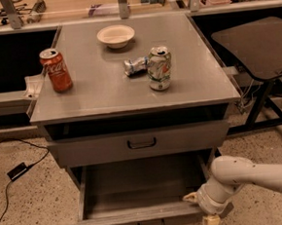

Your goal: Open middle drawer

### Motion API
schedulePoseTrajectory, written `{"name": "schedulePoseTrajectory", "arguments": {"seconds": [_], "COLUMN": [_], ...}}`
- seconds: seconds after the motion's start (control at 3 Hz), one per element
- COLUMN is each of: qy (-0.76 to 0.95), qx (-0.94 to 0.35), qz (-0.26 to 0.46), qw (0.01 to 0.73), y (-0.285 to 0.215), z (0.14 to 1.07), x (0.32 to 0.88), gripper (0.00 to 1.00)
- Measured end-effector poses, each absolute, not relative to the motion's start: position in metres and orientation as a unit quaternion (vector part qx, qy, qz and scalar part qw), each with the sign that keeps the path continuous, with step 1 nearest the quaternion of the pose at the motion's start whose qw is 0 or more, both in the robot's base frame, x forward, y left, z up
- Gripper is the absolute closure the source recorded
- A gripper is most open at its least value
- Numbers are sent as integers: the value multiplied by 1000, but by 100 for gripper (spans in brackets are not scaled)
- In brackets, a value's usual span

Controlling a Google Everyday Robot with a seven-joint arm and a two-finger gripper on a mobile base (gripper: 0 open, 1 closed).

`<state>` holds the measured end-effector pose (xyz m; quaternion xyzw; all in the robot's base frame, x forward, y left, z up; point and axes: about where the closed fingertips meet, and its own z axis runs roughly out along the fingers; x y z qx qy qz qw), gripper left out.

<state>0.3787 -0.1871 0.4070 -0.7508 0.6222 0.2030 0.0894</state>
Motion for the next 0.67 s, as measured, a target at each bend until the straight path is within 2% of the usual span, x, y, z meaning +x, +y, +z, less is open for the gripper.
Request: {"name": "schedulePoseTrajectory", "arguments": {"seconds": [0.33, 0.67], "qy": [631, 631], "qx": [-744, -740], "qz": [202, 209], "qw": [82, 102], "y": [-190, -195], "z": [408, 430], "x": [360, 336], "gripper": [39, 53]}}
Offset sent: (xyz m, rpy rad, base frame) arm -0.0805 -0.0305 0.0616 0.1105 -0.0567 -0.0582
